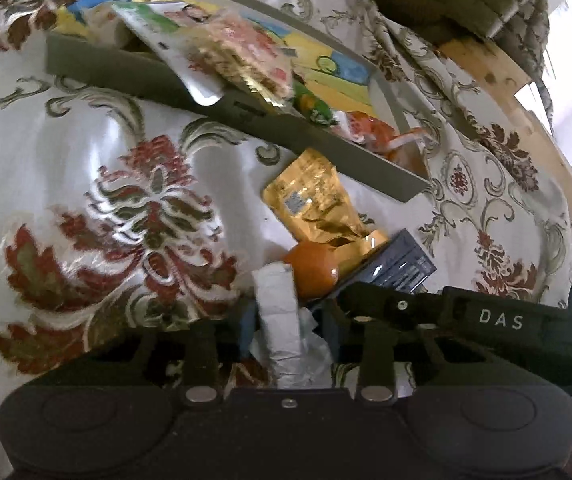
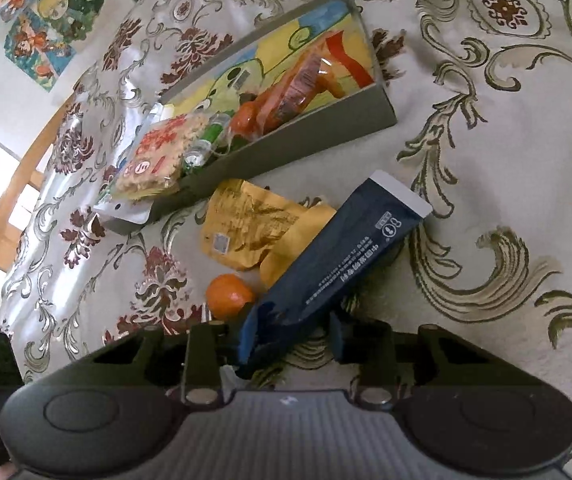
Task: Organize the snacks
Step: 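Lift the navy packet with the right tool while the left tool lifts the white strip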
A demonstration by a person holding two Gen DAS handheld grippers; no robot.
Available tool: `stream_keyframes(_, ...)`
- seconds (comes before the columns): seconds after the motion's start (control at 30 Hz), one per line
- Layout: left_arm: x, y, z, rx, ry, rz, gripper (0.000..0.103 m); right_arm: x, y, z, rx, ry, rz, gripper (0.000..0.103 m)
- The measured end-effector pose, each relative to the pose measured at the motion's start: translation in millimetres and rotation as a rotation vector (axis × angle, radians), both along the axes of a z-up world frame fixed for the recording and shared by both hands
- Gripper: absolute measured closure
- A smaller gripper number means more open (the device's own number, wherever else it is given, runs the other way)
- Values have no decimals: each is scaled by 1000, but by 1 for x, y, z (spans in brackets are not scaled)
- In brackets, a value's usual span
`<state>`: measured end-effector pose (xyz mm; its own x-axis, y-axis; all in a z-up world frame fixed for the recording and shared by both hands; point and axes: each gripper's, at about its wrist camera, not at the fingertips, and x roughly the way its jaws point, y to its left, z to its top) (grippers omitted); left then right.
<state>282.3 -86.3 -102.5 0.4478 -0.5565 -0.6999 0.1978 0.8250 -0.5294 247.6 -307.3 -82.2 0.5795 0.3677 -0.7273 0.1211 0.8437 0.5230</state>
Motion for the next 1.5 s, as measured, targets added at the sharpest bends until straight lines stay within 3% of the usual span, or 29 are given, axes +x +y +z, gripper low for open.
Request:
stream_keyframes(0.07,-1,8,-1,-24,32,26,79,-1,-1,0,16,-4,-6,73)
stream_keyframes(0.2,-7,22,-5,-62,77,59,81,-3,-1,3,28,6,5,79)
stream_keyframes(0.53,-22,31,8,-57,37,80,82,-19,9,23,15,-79,33,87)
stream_keyframes(0.87,-35,31,42,-52,-132,90,82,-30,10,41,-4,-170,46,92)
stream_keyframes(1.27,-32,38,64,-84,-213,111,82,-45,8,73,-4,-338,38,94)
stream_keyframes(1.5,-3,22,92,5,-318,93,82,-29,-10,92,43,-470,-33,94)
